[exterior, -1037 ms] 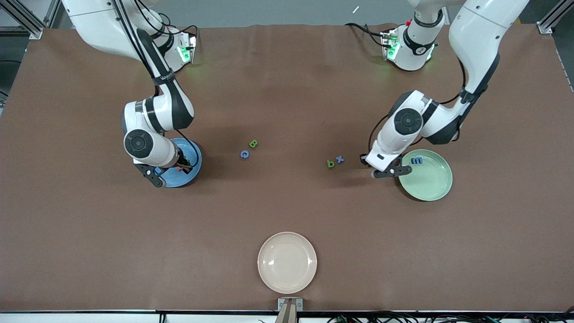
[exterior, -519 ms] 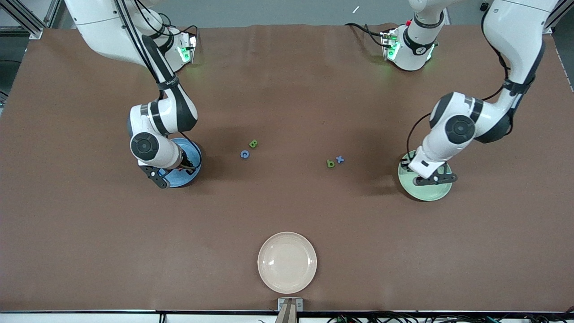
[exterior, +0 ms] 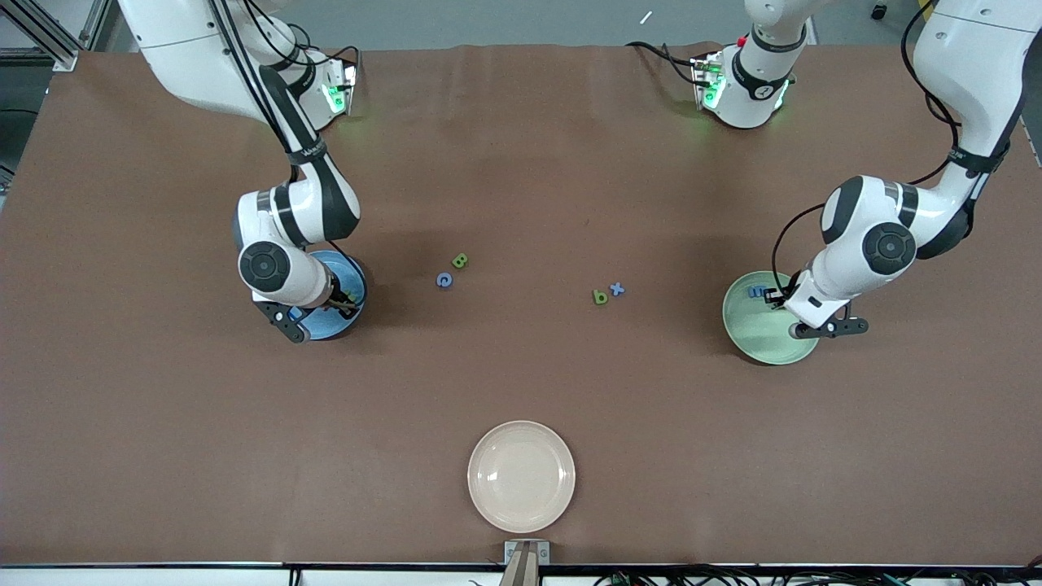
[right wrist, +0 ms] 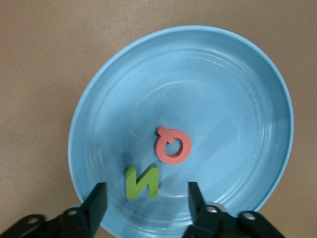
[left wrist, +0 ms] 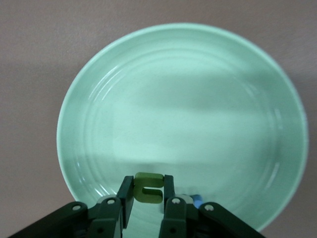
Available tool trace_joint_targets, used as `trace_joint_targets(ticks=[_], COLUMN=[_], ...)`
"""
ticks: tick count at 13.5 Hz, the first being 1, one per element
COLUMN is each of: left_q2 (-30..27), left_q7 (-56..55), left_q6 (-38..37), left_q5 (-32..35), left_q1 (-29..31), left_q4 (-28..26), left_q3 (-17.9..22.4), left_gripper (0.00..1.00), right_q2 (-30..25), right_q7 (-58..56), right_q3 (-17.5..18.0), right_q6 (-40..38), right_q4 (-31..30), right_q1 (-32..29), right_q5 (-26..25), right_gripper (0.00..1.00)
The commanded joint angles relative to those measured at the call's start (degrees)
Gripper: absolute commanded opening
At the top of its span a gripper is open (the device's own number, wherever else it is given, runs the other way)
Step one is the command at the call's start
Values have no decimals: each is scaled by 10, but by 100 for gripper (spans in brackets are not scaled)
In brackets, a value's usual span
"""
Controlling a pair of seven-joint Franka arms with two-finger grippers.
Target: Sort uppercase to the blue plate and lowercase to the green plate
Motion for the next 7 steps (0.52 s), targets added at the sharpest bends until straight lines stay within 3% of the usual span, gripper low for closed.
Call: trace_joint_targets(ticks=[1, 3, 5, 6, 7], left_q2=[12, 12, 12, 12, 10], left_q7=[3, 3, 3, 3, 4], left_q6=[1, 1, 1, 1, 1], left_q5=[24, 24, 24, 24, 25], left_q1=[15, 15, 15, 15, 15], left_q4=[0, 0, 0, 0, 2], left_q3=[-4, -4, -4, -4, -5], left_gripper=[15, 16, 23, 30, 59], right_q2=[-11, -11, -9, -9, -8], right_q7=[6, 31, 57, 73, 85], right_q3=[7, 9, 9, 9, 9], right_q6=[-61, -71, -57, -40, -18], right_q4=[37, 59, 70, 70, 67], right_q1=[7, 34, 69, 85, 104], right_q5=[10, 46, 48, 49, 49], right_gripper=[100, 100, 100, 100, 100])
